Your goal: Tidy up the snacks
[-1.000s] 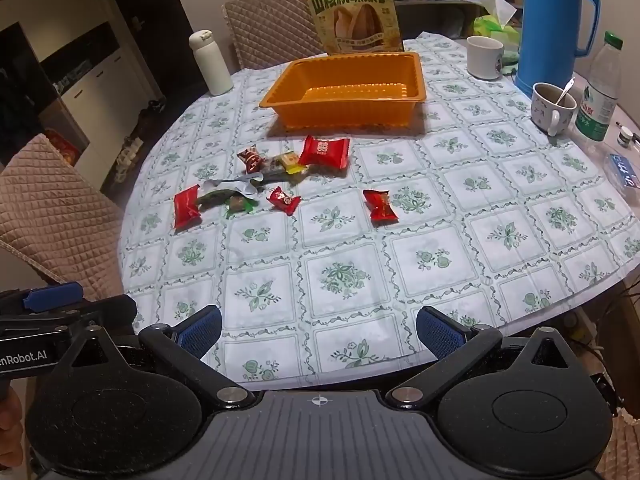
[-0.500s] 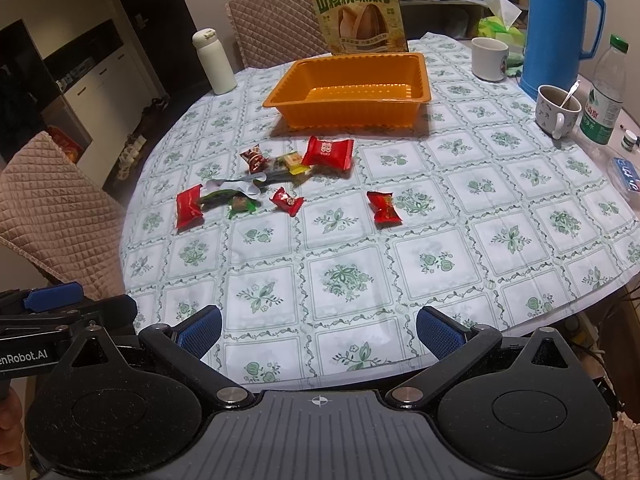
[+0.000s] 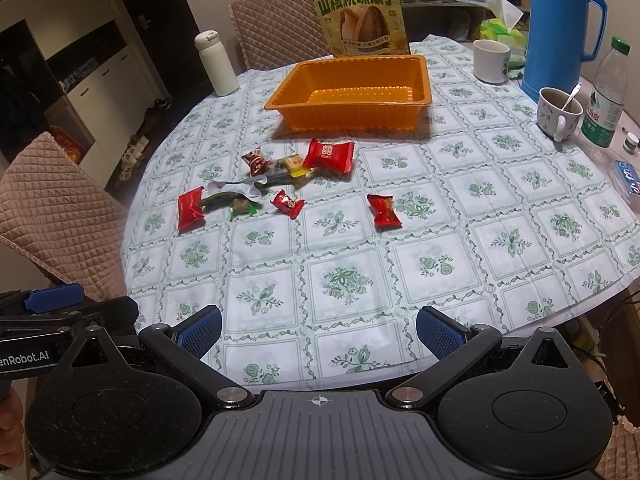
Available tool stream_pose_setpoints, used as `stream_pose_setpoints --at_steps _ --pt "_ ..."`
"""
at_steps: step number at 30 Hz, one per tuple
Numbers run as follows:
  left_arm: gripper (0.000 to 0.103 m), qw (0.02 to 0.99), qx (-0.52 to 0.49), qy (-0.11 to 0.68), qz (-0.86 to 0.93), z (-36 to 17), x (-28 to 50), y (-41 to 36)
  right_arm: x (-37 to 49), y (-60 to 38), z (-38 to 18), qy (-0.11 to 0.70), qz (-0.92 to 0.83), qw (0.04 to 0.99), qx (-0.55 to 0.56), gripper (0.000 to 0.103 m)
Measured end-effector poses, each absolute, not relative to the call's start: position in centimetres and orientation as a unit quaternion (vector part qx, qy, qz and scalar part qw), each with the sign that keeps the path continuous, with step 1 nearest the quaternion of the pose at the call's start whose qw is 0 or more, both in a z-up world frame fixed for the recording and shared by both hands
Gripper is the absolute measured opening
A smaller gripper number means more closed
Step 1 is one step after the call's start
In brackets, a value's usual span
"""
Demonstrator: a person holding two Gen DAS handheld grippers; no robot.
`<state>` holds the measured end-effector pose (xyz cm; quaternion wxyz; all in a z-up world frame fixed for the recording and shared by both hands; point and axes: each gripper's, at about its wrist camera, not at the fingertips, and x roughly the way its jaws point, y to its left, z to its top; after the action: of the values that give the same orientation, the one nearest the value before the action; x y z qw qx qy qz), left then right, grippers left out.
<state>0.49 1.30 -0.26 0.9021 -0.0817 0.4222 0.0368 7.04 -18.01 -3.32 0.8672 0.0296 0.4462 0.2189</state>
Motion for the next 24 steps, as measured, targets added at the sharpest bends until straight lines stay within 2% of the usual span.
stream_pose_setpoints --at_steps 24 --pt "0.089 0.901 -0.083 0.423 0.046 -0.24 0.98 1.8 7.8 -18.17 -3.49 0.445 0.231 0.865 0.025 0.103"
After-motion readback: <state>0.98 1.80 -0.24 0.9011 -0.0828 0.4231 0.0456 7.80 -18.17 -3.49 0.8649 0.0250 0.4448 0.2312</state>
